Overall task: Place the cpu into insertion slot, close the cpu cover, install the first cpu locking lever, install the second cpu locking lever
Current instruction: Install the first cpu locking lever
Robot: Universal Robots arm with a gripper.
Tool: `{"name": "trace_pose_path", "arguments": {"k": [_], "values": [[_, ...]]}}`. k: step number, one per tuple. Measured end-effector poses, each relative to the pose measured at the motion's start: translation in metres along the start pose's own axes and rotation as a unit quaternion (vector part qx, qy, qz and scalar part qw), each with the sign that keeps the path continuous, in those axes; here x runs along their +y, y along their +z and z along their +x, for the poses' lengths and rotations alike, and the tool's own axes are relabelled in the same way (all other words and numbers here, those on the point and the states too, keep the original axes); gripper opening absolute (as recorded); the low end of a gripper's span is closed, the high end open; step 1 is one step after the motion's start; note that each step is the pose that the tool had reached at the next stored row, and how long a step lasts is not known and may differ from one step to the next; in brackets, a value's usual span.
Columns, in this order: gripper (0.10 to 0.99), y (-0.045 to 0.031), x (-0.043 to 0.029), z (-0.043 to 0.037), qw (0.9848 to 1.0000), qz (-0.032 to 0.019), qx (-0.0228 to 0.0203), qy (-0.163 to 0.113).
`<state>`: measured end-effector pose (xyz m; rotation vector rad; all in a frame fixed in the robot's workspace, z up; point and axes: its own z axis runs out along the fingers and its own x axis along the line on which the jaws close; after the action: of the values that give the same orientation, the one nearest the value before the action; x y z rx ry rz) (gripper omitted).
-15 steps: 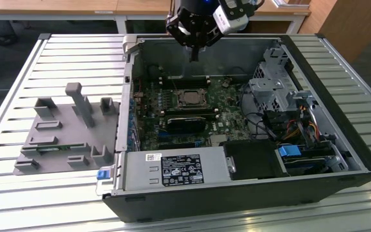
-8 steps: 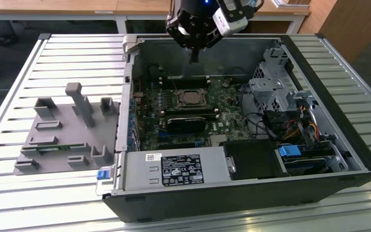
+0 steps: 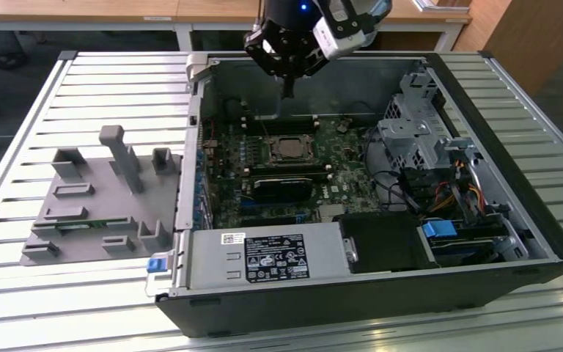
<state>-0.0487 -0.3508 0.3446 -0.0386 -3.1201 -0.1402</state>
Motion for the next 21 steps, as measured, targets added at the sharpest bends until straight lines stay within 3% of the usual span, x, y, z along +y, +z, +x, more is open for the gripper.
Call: {"name": "trace_pose_path", "arguments": {"k": [7,12,21], "values": [[0.106,0.0123,-0.0005,0.0004,1.0000,0.0000,0.0000,0.000],[0.106,0.0159,-0.0014,0.0015,1.0000,0.0000,0.0000,0.000],[0.106,0.0322,-0.0010,0.0100,1.0000,0.0000,0.0000,0.000]]}}
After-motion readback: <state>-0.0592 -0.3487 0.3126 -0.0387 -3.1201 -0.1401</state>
